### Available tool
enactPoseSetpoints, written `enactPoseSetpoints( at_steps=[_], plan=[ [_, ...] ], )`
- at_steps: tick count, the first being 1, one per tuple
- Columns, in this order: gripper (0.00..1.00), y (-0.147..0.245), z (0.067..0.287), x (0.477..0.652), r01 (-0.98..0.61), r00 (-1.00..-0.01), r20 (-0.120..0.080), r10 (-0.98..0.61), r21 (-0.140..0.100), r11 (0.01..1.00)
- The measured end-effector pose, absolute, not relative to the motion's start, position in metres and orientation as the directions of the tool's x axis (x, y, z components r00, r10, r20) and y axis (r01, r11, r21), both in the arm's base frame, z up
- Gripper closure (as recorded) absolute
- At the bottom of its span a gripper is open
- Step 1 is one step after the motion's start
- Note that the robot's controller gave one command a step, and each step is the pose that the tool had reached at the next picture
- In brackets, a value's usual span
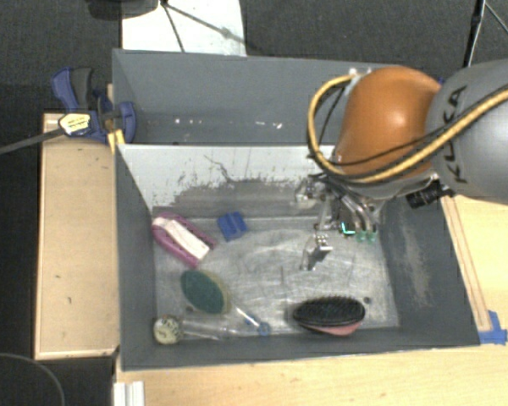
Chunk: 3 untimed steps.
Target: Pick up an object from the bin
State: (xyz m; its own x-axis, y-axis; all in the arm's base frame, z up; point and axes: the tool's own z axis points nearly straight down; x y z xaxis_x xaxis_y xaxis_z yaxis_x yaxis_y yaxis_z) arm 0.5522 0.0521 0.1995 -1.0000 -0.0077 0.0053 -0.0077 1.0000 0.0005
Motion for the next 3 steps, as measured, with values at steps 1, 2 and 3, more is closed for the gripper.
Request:
enactPoseSetpoints(
  at_steps=[1, 2, 3],
  plan=[
    [0.00, -0.003, 0.130, 0.486, -0.094, -0.996, 0.009, -0.094, 0.000, 0.996],
    [0.00, -0.003, 0.073, 0.489, -0.250, -0.968, -0.005, -0.250, 0.000, 0.968],
    [1.00, -0.003, 0.076, 0.492, -0.246, -0.969, -0.017, -0.246, -0.002, 0.969]
  ],
)
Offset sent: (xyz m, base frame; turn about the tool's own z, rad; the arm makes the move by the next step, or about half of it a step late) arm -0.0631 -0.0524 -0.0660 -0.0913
